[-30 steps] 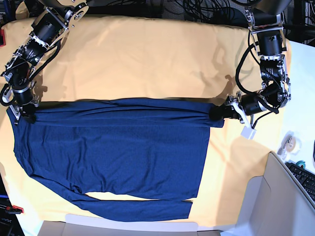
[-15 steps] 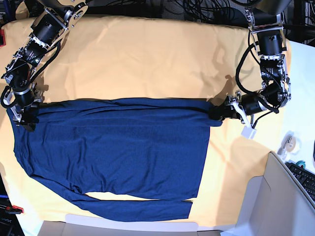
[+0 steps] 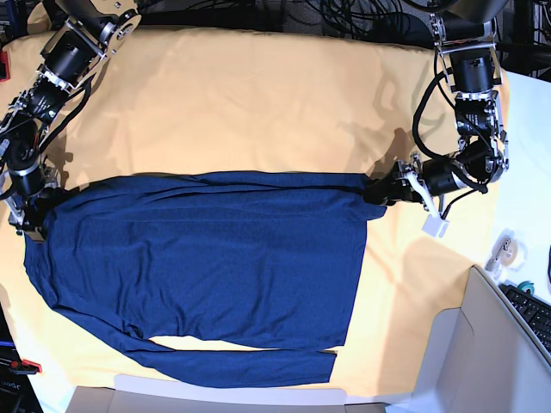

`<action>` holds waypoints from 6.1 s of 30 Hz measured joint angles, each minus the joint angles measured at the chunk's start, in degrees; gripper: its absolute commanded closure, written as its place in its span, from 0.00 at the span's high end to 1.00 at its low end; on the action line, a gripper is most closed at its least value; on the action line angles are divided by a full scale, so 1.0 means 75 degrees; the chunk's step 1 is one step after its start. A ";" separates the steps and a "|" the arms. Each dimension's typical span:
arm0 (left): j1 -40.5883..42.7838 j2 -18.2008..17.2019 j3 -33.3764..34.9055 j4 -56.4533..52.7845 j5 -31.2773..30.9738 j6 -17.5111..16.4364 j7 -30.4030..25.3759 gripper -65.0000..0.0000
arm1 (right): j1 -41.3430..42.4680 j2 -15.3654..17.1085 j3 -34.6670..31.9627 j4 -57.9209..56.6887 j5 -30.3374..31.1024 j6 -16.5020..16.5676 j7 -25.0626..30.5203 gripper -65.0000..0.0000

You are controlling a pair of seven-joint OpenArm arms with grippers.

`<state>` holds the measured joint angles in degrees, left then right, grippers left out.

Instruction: Fold the T-shirt properly

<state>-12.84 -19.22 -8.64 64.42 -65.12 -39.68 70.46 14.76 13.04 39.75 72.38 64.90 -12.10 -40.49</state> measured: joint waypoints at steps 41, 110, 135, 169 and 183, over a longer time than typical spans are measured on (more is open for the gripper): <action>0.0277 0.0044 0.0000 0.0015 -0.0003 0.0026 0.0026 0.35 | -0.0099 0.0017 0.1256 -0.0906 -0.0539 -0.0221 -0.0434 0.58; -0.0388 0.0294 0.0023 -0.1241 -0.0111 0.0755 -0.0321 0.00 | -0.0090 0.0102 0.1198 -0.1096 -0.1533 -0.0195 0.0058 0.00; 0.2445 -0.0854 -0.0714 0.1711 -0.0160 0.0752 -0.0187 0.00 | -0.3590 0.0294 0.1192 0.1711 0.0274 -0.0216 -0.0350 0.00; 0.4934 -0.0871 -0.2352 0.2696 -0.0198 0.0717 -0.0227 0.00 | -0.6158 0.0099 0.1145 0.2486 0.1061 -0.0184 -0.0294 0.00; 0.4934 -0.0868 -0.2349 0.2696 -0.0195 0.0717 -0.0227 0.00 | -0.6021 0.0012 0.1212 0.2483 0.1058 -0.0160 -0.0874 0.00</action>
<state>24.16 -25.74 -26.26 84.64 -66.59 -34.30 68.75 -30.39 13.13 48.84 91.00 72.84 -13.30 -47.05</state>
